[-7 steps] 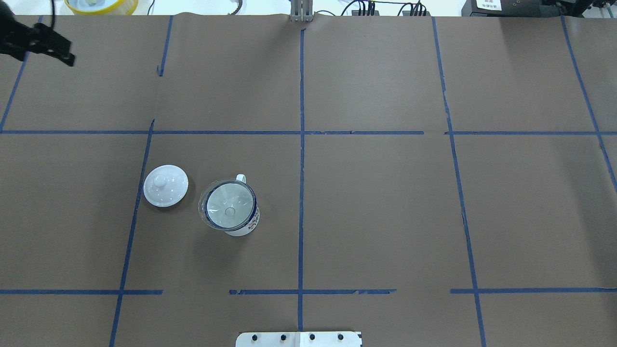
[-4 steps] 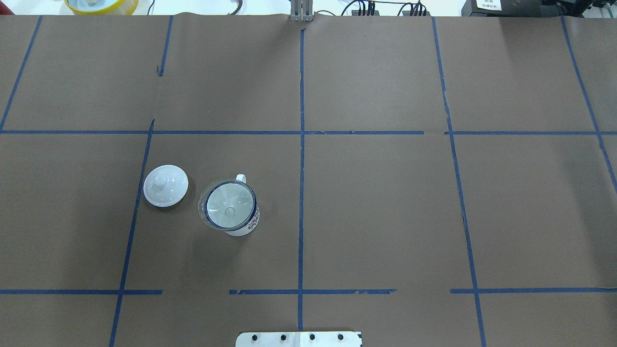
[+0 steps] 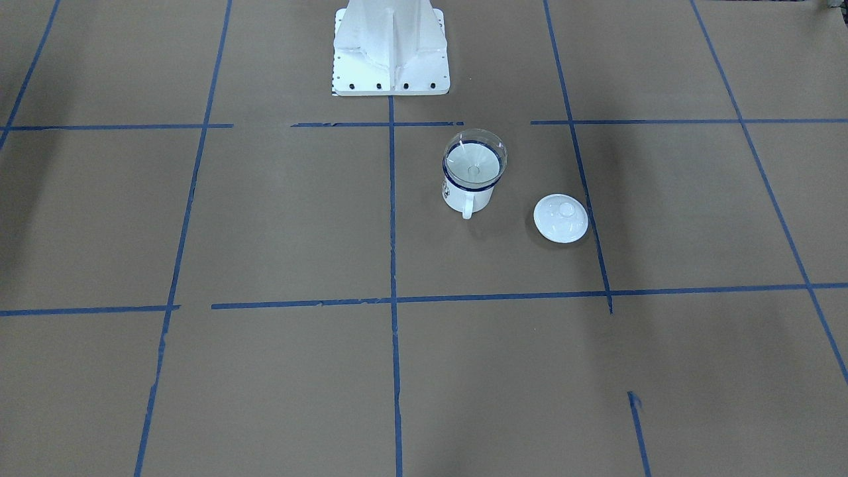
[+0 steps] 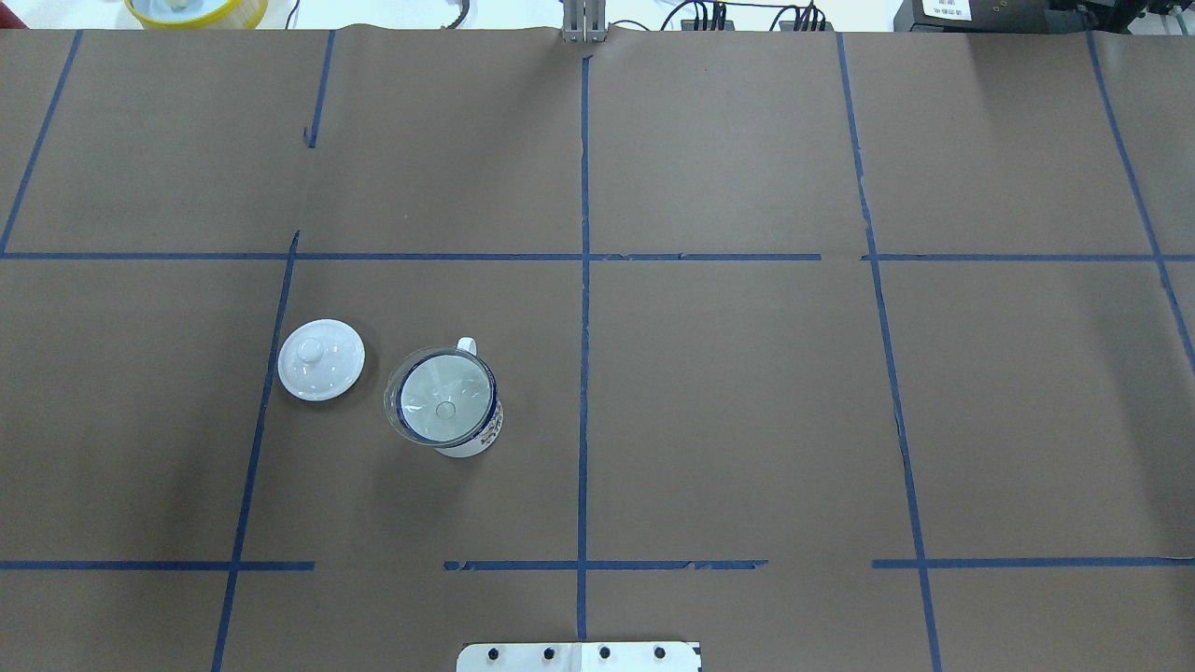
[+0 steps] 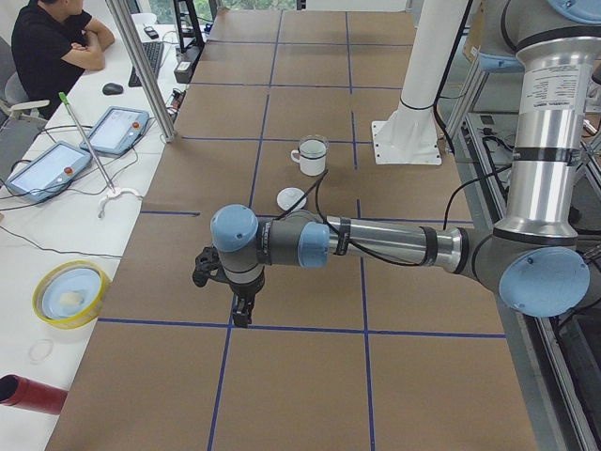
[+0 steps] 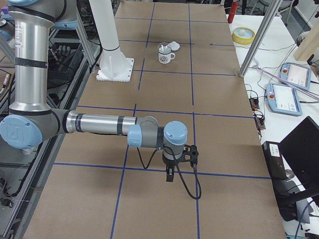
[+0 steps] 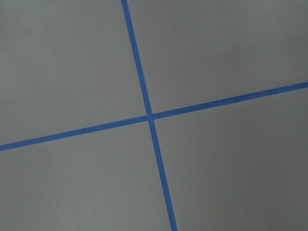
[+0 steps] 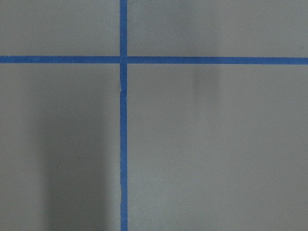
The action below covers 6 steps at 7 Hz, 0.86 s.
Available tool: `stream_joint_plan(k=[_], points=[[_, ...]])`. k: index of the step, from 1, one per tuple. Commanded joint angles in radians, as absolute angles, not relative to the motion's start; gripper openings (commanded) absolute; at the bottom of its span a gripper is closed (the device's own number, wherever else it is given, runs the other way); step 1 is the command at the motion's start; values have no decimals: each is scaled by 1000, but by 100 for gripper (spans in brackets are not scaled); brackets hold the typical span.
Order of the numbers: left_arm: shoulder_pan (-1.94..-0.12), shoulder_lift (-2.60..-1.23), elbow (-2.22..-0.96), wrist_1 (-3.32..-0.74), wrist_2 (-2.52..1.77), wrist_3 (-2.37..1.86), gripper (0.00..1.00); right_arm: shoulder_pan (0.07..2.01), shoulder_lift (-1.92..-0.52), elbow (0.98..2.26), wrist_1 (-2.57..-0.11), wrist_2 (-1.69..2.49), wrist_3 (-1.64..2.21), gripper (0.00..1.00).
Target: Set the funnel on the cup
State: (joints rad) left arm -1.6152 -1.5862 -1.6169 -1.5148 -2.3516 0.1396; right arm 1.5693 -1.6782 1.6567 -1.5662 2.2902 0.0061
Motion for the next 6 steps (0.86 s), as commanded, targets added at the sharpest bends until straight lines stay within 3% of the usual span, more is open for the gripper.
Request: stream_joint_plan(k=[1,6], points=[[-1623,-1585,-1606,-1514,-2353,138,100,1569,-1678,1657,-1566,2290,6,100],[-1621,-1586,-1600,-1513,-2355,133,100,1569,-1678,1657,-1566,2290,6,100]])
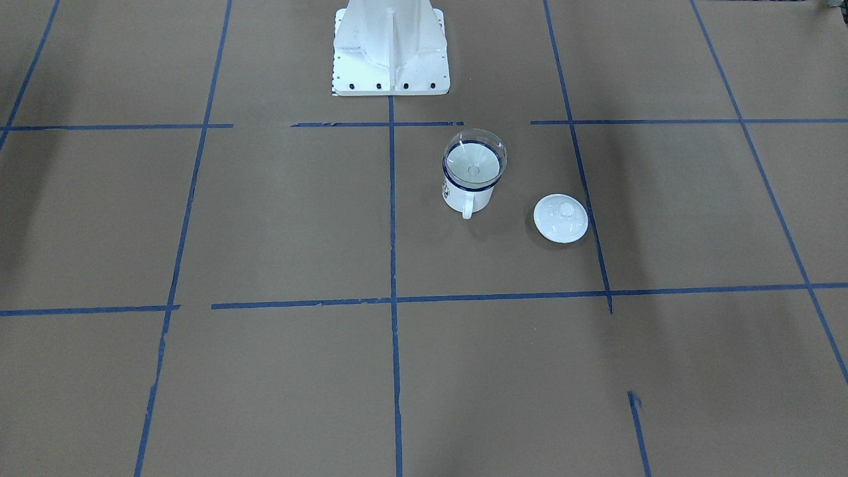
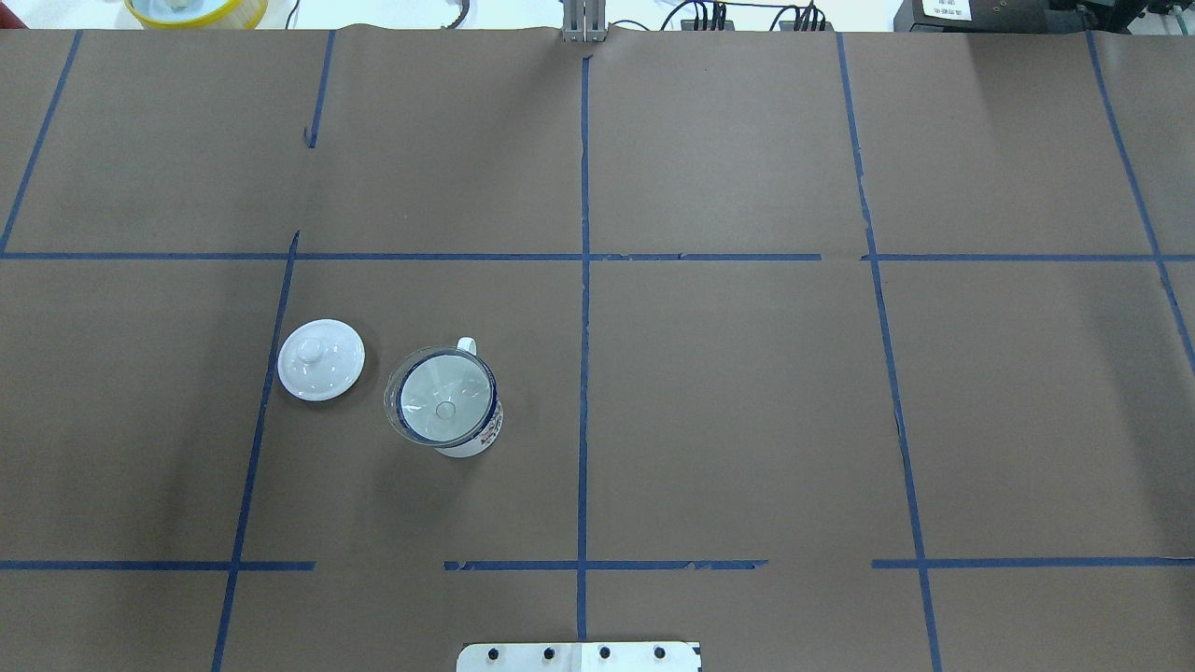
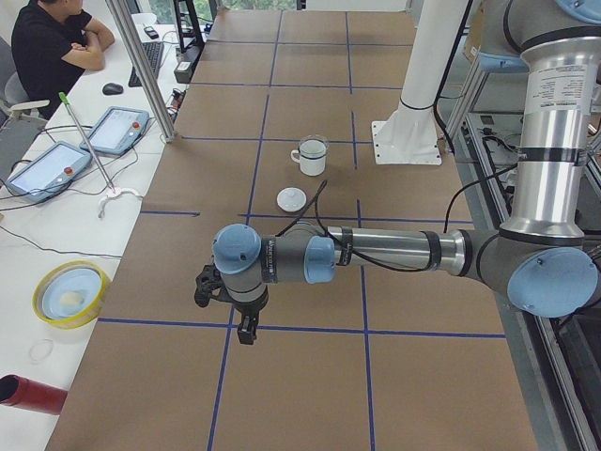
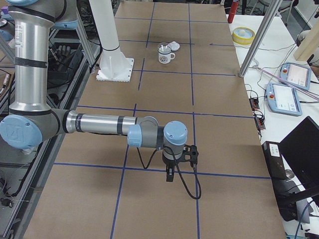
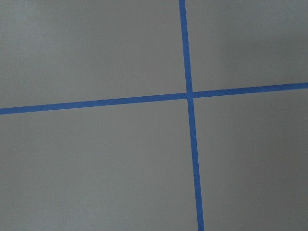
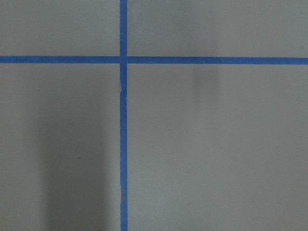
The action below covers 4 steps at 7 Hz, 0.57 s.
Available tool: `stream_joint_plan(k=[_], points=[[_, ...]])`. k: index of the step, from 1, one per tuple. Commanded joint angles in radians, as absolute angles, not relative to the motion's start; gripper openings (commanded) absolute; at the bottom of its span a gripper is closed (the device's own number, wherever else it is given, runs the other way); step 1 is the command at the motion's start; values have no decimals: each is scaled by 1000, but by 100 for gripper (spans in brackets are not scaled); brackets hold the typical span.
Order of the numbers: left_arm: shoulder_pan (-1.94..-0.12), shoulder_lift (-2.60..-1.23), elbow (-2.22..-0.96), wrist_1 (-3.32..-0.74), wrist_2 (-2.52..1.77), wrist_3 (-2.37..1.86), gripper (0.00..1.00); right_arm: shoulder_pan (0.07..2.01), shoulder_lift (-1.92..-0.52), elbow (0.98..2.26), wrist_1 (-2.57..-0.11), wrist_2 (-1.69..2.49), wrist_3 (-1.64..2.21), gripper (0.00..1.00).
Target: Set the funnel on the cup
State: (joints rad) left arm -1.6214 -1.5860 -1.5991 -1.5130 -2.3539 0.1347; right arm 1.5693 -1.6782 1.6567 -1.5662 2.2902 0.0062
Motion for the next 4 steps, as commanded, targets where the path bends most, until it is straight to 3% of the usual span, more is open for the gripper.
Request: stream_joint_plan(k=[1,4], points=[[-1621,-1585,-1595,-1513,-2352,132,100,1569,-1678,1657,-1566,2290,6,100],[-1621,-1589,-1600,-1513,-2352,132,100,1569,-1678,1657,-1566,2290,6,100]])
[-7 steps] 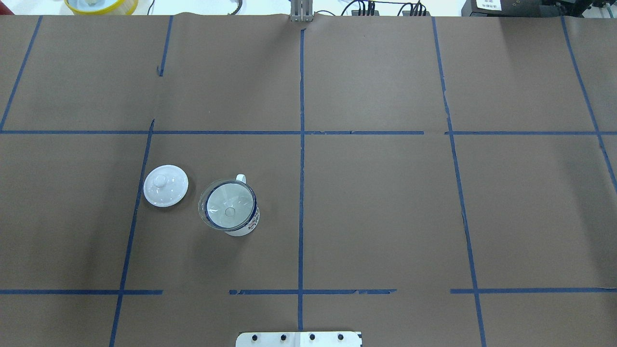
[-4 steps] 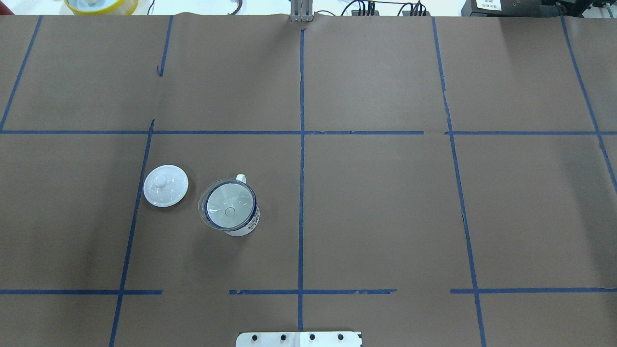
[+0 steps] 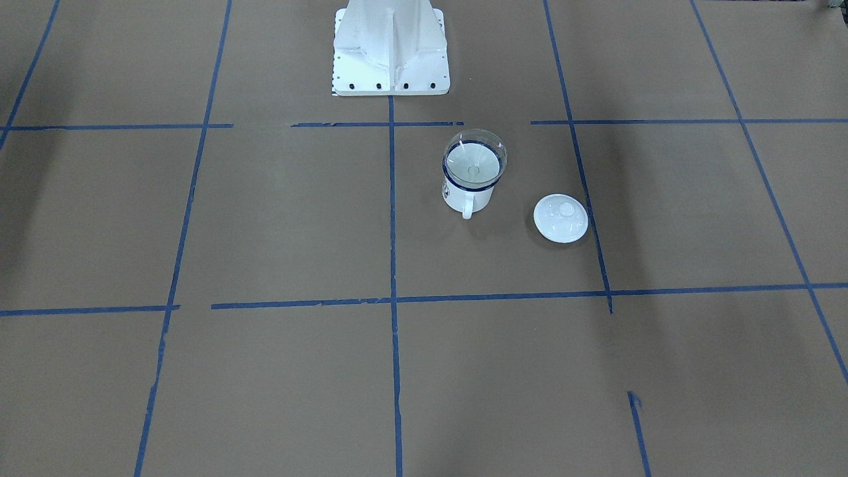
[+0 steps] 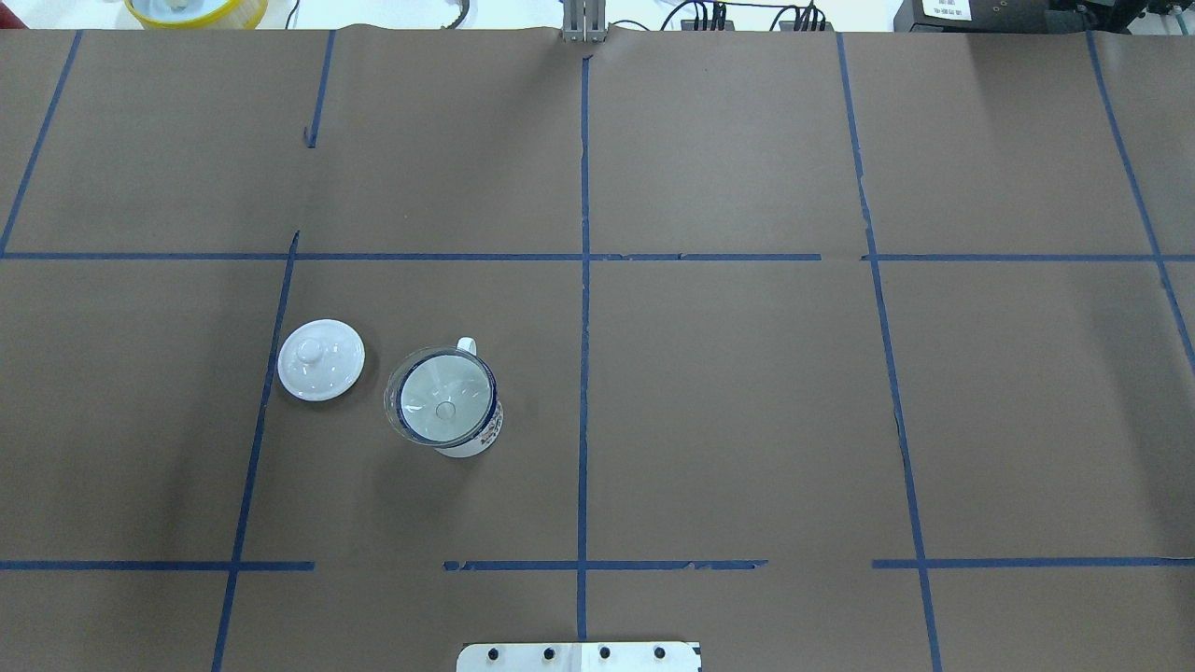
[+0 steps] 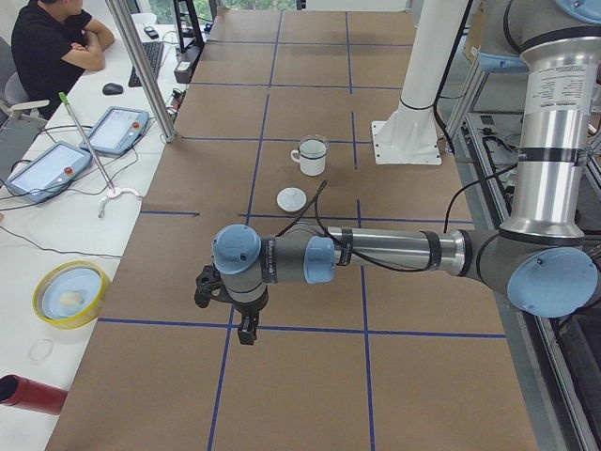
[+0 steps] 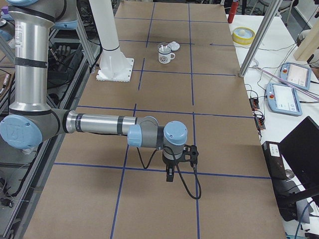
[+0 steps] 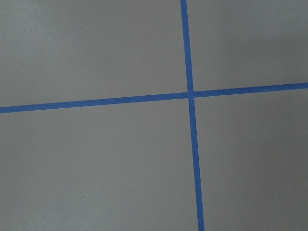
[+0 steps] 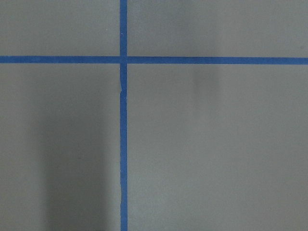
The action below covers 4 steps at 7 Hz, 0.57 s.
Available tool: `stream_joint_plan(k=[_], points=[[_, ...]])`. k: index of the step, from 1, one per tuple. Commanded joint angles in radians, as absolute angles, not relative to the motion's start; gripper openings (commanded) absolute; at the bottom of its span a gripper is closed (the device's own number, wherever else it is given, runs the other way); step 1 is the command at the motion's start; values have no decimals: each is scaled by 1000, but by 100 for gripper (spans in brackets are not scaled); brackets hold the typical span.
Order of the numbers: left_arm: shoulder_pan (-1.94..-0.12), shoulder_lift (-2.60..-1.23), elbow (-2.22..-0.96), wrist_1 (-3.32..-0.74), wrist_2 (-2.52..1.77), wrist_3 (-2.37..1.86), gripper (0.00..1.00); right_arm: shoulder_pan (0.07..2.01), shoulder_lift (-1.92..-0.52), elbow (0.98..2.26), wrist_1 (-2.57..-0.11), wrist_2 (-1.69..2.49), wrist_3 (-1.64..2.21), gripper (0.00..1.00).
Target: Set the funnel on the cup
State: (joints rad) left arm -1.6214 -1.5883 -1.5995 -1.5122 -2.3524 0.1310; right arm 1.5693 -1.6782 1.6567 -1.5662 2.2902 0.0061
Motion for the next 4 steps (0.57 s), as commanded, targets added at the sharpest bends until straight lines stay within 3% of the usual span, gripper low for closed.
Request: stream_joint_plan(k=[1,4], points=[[-1621,-1589,-1600,-1513,-2352,130,100,1569,-1678,1657,-1566,2290,6,100],[-1621,-1598,-1595,-1514,-2350,130,100,1569,-1678,1657,-1566,2290,6,100]])
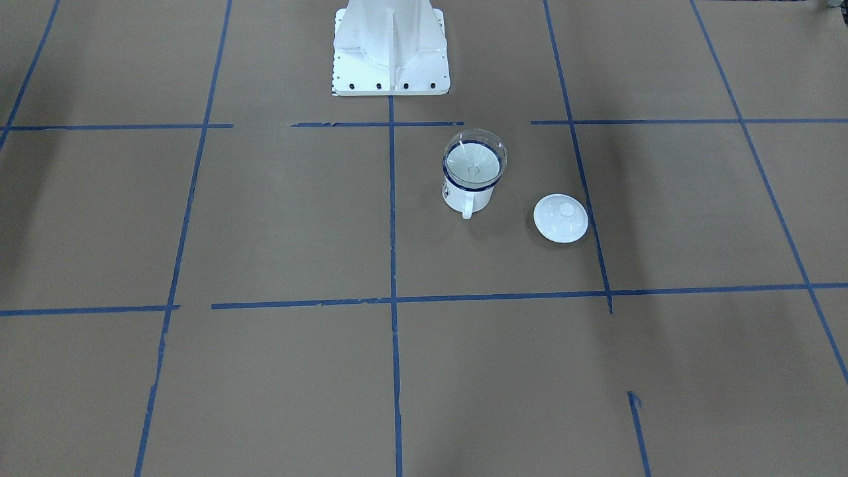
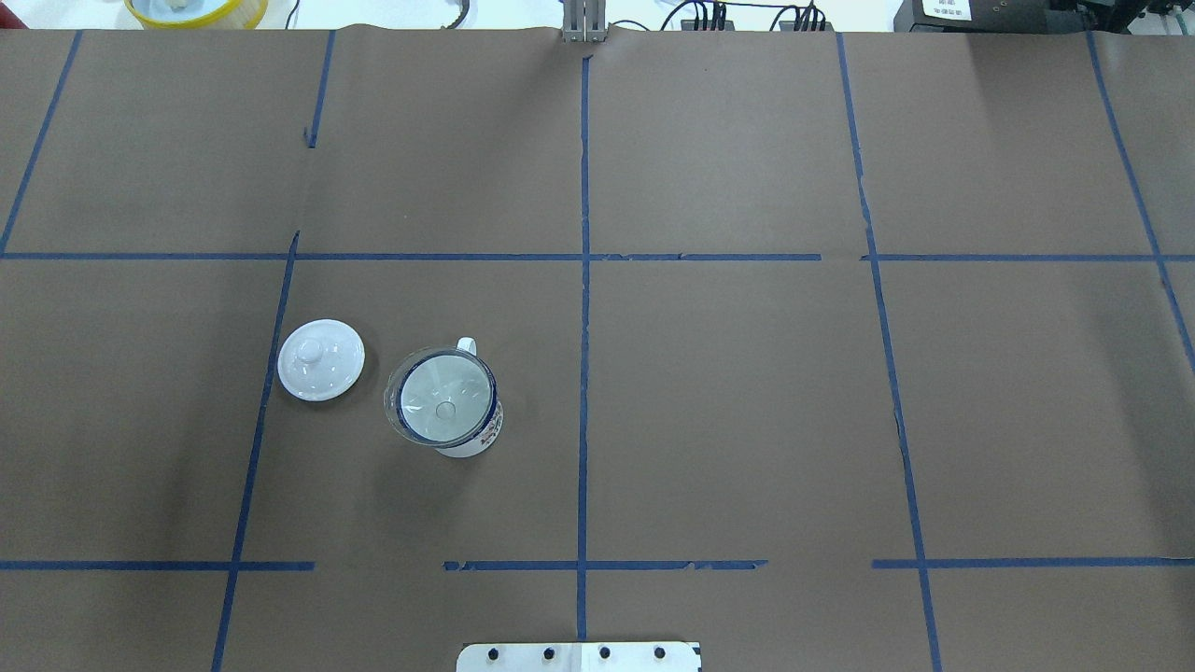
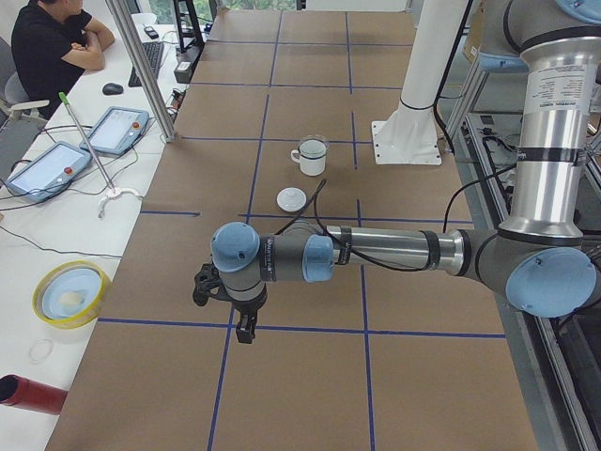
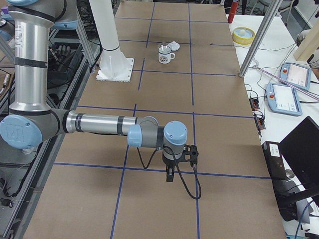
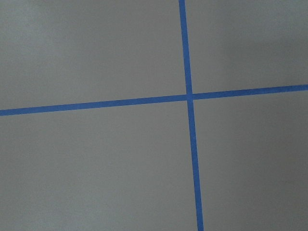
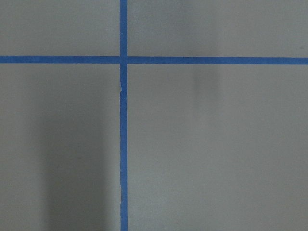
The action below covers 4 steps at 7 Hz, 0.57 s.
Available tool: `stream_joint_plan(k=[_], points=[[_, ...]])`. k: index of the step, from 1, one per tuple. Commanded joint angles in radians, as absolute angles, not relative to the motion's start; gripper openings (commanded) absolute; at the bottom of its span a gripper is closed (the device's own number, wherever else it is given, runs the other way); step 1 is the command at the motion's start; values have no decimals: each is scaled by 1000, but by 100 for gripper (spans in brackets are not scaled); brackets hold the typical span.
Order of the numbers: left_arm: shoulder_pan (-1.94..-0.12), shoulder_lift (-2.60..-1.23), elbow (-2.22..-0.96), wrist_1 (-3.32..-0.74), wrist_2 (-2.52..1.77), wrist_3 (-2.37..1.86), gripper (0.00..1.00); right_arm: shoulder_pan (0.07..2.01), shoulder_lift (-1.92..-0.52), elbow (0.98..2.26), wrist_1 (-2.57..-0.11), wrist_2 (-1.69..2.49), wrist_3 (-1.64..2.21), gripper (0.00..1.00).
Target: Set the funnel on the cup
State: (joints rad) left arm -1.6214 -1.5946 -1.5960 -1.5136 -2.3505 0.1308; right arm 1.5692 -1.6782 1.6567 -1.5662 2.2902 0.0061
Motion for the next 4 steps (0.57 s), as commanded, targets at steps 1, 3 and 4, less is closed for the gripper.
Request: stream_joint_plan(k=[1,3,4], points=[[-1621,-1600,-1600,-1514,-2349,130,100,1569,-1678,1657,-1566,2290,6,100],[-1621,-1600,-1601,-1514,-2349,130,100,1569,-1678,1657,-1566,2290,6,100],[-1621,-1600,-1592,-1516,-2349,132,100,1569,-1678,1657,-1566,2290,6,100]])
